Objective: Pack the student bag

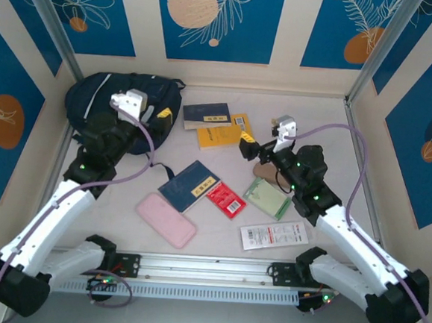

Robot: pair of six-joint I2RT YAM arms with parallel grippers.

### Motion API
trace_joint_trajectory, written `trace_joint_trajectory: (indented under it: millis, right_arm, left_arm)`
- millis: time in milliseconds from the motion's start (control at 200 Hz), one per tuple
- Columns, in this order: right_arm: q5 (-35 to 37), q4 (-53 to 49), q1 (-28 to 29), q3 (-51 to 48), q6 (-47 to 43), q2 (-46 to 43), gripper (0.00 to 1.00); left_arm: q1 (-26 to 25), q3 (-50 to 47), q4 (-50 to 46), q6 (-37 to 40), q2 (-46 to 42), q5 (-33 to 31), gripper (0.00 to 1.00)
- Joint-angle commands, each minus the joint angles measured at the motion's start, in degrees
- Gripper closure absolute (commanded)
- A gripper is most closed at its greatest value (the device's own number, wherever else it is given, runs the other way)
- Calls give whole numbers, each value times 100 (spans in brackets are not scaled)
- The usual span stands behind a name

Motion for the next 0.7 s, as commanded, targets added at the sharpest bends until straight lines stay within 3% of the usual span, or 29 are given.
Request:
trace_joint_trajectory:
  millis: [0, 25, 70, 155, 245, 280, 345, 440, 610, 695]
  right_arm:
    - [1449, -2700, 148, 892, 2140, -345, 1]
    - [1238, -3188, -38, 1043, 2765, -490, 1]
    - [-142, -2857, -583, 862, 2551, -801, 1]
    - [-1128, -1947, -1385, 80, 3688, -1284, 1]
    - [-2027, -2822, -1640, 637, 3937, -573, 1]
    - [-1963, -3441, -1406, 1124, 3730, -114, 1]
    - [-1090, -4584, -767, 1873, 3397, 628, 1]
    - [-418, -5032, -114, 2217, 3300, 1235, 1]
    - [-1339, -5202, -39, 2249, 2925, 1817, 1]
    - [-1186, -5250, -27, 2122, 2916, 1879, 1]
  left_arm:
    - [-53, 955, -2616, -1273, 340, -794, 0]
    - [-46, 1204, -3073, -1744, 467, -1284, 0]
    - [13, 1492, -3359, -2181, 685, -1832, 0]
    - [317, 1444, -3030, -2216, 956, -1438, 0]
    - [632, 1783, -3278, -2411, 1540, -1058, 0]
    - [699, 2026, -3443, -2346, 1862, -1008, 0]
    - [815, 2339, -3563, -2159, 2432, -985, 0]
    - [972, 2856, -3748, -1868, 3346, -907, 0]
    - [1026, 4172, -4364, -1462, 4976, -908, 0]
    - [1024, 4426, -4273, -1431, 5394, -888, 0]
